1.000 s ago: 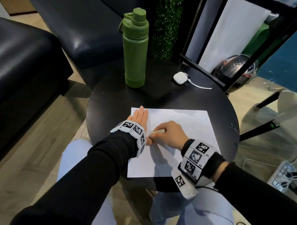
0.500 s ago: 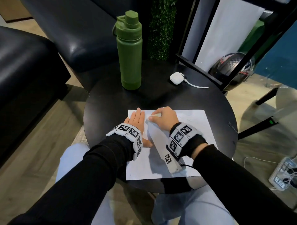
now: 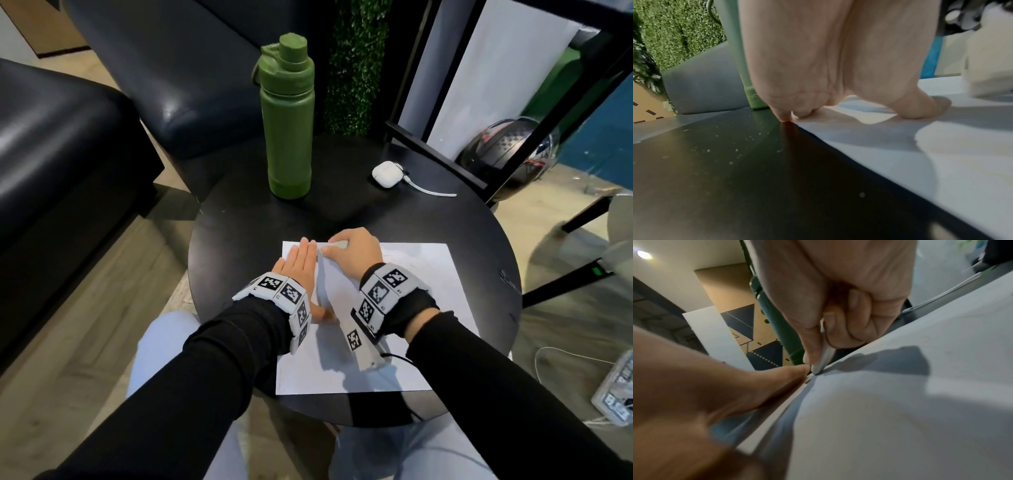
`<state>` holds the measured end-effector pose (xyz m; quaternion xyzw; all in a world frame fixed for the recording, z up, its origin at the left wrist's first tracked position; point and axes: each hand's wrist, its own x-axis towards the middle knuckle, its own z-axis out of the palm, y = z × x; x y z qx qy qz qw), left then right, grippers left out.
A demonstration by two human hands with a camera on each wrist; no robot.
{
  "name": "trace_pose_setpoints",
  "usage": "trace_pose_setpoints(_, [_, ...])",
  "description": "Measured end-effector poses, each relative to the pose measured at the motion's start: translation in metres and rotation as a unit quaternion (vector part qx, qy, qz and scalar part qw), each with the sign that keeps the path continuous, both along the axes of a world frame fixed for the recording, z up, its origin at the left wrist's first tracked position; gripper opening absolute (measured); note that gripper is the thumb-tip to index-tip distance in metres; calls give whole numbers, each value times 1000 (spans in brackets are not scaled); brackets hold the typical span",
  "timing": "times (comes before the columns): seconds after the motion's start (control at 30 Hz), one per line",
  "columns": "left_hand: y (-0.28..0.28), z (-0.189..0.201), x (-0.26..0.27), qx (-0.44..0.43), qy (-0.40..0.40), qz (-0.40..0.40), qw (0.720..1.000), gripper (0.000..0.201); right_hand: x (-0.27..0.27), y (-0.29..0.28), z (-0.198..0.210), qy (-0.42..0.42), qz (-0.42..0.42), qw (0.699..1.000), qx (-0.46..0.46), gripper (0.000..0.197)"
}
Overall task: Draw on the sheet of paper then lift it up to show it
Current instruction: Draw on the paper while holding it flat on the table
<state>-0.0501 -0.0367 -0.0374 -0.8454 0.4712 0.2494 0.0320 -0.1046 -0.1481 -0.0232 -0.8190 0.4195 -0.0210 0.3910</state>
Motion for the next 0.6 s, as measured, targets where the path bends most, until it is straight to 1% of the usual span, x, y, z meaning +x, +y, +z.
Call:
trace_pose_setpoints(0.07, [-1, 1, 1, 1, 5, 1, 1000, 125, -8, 8, -1, 16, 33, 999, 9, 30])
trace_pose_setpoints(0.13, [-1, 2, 2, 9, 8, 2, 1000, 125, -17, 15, -2, 27, 64, 997, 33, 27])
trace_pose_setpoints(0.2, [0, 2, 2, 8, 16, 4, 1000, 126, -18, 15, -1, 13, 58, 997, 49, 23])
trace_pose_setpoints(0.27, [1, 1, 1, -3, 21, 9, 1000, 126, -11, 7, 1, -7, 29, 998, 53, 22])
trace_pose_setpoints(0.37, [0, -1, 0, -8, 11, 12, 1000, 121, 3, -2, 1, -22, -25, 998, 44, 23])
trace_pose_setpoints(0.43, [-1, -1, 0, -4, 6, 10, 1000, 122, 4, -4, 0, -35, -35, 998, 49, 24])
trace_pose_setpoints(0.5, [0, 0, 1, 3, 14, 8, 1000, 126, -8, -9, 1, -72, -55, 991, 98, 18])
trace_pose_setpoints(0.57, [3, 0, 1, 9, 24, 4, 1000, 124, -30, -21, 2, -121, -111, 971, 173, 6])
trace_pose_setpoints(0.6, [5, 1, 2, 9, 27, 1, 1000, 122, -42, -28, 3, -144, -141, 960, 196, 6])
